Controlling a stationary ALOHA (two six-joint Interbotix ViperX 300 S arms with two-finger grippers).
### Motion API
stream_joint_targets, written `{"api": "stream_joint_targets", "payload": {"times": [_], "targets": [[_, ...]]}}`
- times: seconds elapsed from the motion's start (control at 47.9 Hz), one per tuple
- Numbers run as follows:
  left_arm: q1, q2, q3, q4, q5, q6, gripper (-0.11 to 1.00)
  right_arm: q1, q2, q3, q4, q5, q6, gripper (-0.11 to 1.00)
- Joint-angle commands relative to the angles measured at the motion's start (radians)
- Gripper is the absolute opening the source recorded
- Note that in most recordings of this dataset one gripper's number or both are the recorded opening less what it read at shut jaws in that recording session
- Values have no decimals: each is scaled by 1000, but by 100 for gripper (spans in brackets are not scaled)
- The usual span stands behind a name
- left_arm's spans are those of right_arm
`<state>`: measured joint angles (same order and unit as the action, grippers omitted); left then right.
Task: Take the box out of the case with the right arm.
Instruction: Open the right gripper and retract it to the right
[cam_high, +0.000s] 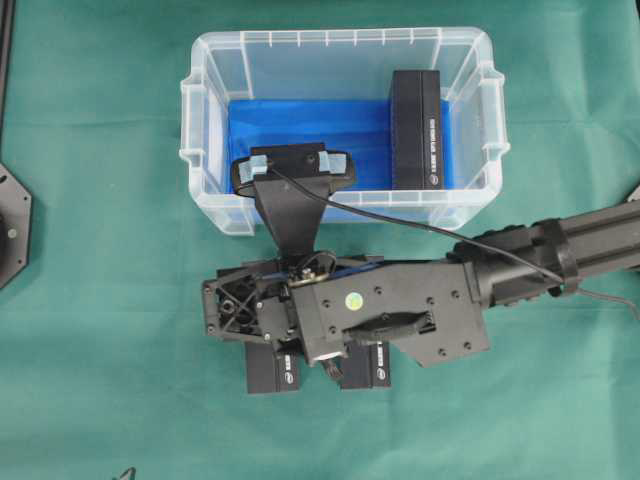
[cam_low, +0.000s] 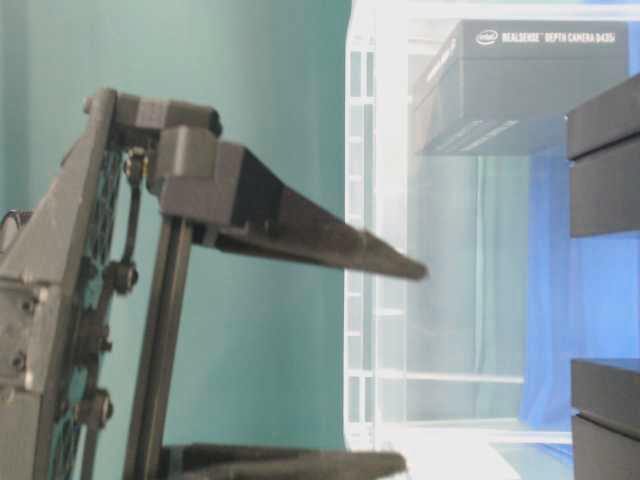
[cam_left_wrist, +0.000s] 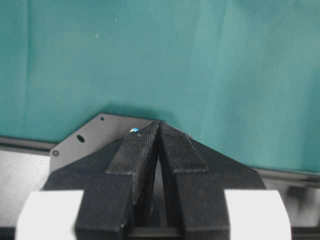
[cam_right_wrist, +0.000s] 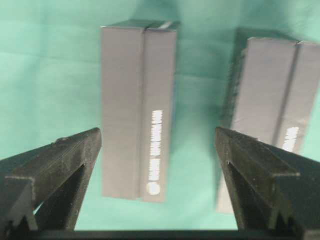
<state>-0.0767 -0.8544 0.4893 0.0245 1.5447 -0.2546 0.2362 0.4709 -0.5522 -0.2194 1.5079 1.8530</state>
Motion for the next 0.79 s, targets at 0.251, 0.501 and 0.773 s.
{"api": "stream_joint_targets", "payload": {"times": [0.251, 0.501, 0.773], "targets": [[0, 18, -12, 3, -3, -3, 0, 29, -233, 196, 6, 92, -11, 91], [-2, 46, -15, 3, -3, -3, 0, 64, -486, 525, 6, 15, 51, 91], [0, 58, -14, 3, -3, -2, 0, 120, -752, 836, 6, -41, 137, 91]]}}
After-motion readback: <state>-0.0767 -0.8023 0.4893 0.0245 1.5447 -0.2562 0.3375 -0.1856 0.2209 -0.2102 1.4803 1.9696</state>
